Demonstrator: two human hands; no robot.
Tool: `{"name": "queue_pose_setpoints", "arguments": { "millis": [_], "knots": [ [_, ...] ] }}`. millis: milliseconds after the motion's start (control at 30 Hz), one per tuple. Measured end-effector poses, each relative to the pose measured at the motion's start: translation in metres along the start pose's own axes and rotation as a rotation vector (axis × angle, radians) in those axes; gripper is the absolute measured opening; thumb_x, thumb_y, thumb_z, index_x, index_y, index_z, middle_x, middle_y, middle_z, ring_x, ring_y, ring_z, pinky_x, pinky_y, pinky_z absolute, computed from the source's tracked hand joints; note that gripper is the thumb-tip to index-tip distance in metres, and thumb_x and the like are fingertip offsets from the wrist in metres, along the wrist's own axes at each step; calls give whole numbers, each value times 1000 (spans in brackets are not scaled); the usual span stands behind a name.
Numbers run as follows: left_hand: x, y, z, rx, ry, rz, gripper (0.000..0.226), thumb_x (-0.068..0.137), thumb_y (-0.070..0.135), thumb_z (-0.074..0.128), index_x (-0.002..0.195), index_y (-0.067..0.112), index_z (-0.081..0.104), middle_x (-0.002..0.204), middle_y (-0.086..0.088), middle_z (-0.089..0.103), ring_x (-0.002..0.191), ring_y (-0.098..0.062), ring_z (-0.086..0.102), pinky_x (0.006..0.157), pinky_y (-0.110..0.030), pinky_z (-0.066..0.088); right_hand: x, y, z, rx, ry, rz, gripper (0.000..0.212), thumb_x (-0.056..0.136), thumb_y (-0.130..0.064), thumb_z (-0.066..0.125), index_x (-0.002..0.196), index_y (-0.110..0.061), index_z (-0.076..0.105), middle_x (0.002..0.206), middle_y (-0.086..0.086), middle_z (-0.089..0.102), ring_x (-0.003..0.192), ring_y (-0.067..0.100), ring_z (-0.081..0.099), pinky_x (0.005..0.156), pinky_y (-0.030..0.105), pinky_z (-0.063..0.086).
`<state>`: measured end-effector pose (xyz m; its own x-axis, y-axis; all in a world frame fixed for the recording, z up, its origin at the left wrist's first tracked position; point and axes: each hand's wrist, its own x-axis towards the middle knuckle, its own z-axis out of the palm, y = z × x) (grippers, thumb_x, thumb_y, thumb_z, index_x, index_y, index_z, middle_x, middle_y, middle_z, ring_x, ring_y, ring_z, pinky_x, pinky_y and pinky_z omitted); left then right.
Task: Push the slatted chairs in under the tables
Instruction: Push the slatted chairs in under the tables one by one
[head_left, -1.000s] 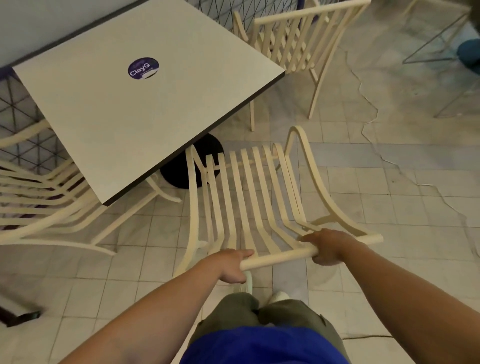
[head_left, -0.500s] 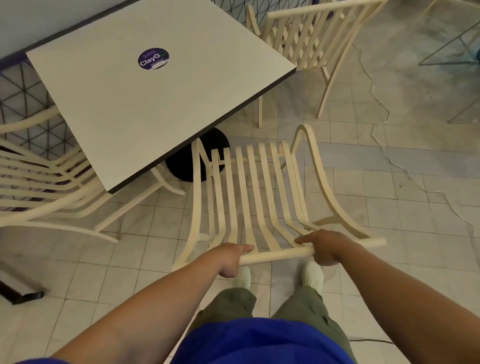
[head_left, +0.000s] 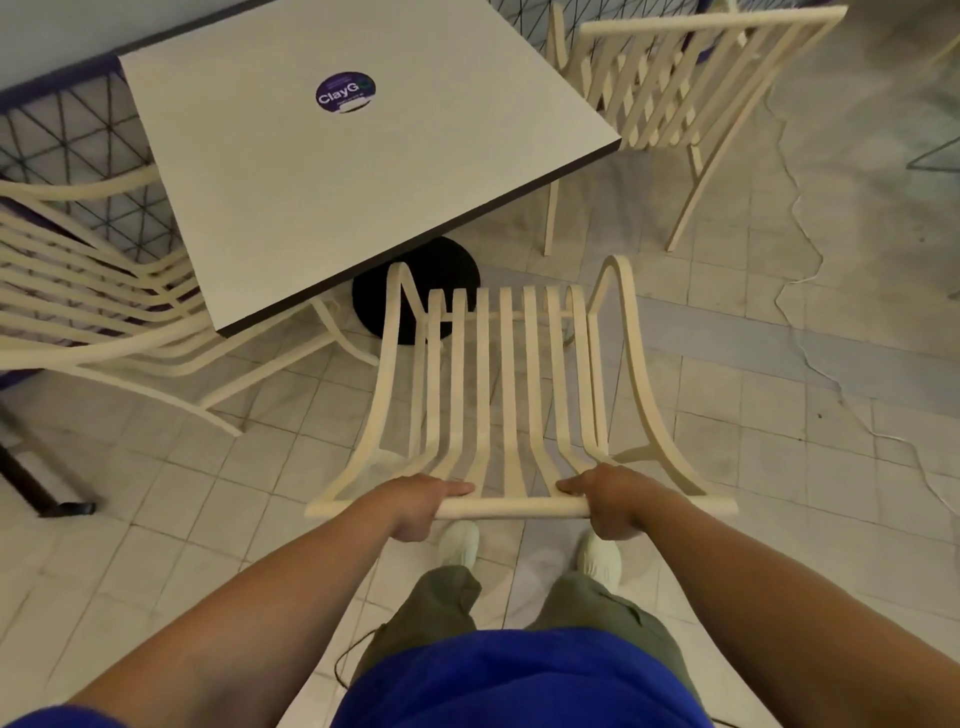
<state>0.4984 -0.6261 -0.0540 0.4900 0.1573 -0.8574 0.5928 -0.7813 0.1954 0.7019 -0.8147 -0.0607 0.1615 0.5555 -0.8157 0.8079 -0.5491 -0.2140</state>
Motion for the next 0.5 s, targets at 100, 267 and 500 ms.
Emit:
{"name": "queue_pose_setpoints", "arguments": {
  "millis": [100, 267, 500],
  "knots": [
    [-1, 5, 8, -33, 15, -16, 92, 92, -1, 57, 155, 52, 17, 131, -4, 52, 103, -23, 58, 86, -34, 52, -1, 5, 0, -23, -2, -17, 76, 87, -9, 62, 152, -37, 34, 132, 1, 53, 110, 20, 56, 89, 30, 45],
    [0, 25, 13, -80, 63, -31, 87, 94, 0, 53, 154, 51, 17, 131, -6, 51, 102, -23, 56, 80, -31, 44, -4, 24, -13, -76, -8, -30, 75, 88, -7, 59, 151, -39, 35, 134, 2, 52, 112, 22, 57, 92, 31, 47],
    [9, 56, 20, -188, 90, -71, 88, 93, -1, 53, 154, 51, 17, 127, -6, 52, 96, -20, 53, 79, -32, 44, 2, 53, -28, -118, -1, -31, 76, 86, -6, 63, 149, -41, 39, 135, 2, 52, 116, 24, 56, 97, 34, 46]
  ]
}}
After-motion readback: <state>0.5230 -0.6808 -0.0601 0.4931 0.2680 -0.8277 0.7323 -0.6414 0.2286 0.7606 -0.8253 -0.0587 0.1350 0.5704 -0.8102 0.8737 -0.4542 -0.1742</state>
